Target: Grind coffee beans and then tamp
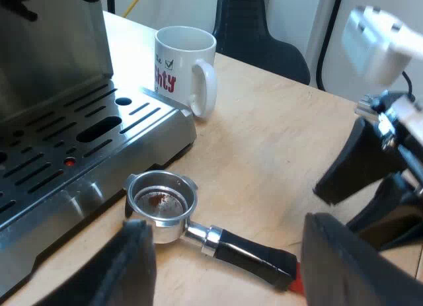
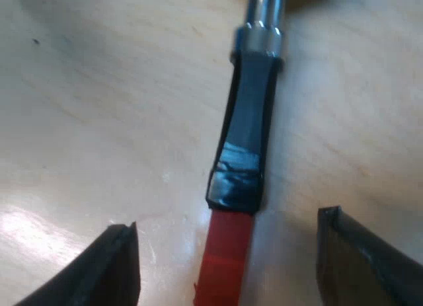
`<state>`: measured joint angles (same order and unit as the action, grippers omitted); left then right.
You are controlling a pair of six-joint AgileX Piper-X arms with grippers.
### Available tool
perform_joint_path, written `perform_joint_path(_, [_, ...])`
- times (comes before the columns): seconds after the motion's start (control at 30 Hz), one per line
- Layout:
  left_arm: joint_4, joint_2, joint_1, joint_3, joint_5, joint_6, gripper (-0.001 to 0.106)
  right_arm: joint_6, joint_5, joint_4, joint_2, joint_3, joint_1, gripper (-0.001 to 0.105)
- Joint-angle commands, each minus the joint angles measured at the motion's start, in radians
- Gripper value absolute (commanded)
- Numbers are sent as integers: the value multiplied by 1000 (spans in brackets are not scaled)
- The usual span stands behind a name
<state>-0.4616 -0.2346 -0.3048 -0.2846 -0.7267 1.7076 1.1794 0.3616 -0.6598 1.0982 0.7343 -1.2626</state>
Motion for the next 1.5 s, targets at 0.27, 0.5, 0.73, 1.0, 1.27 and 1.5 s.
perform_joint_path(0.27, [-58,5,-6,-31,71,23,51,201,0,-33,-111,119,2,59])
perform_joint_path(0.5, [-249,6,-6,-111,159,-35,51,235,2,-25,-186,128,-22,59])
perform_joint_path(0.73, [-403,8,-6,-155,263,-103,51,292,87,-25,-225,128,-171,59])
perform_joint_path(1.0, [-461,8,-6,-184,298,-119,51,292,231,5,-225,128,-298,59])
perform_joint_path(1.27, [-453,8,-6,-184,305,-147,51,292,293,38,-225,128,-298,59])
perform_joint_path(1.5, [-396,2,-6,-165,339,-147,51,292,289,70,-225,128,-298,59])
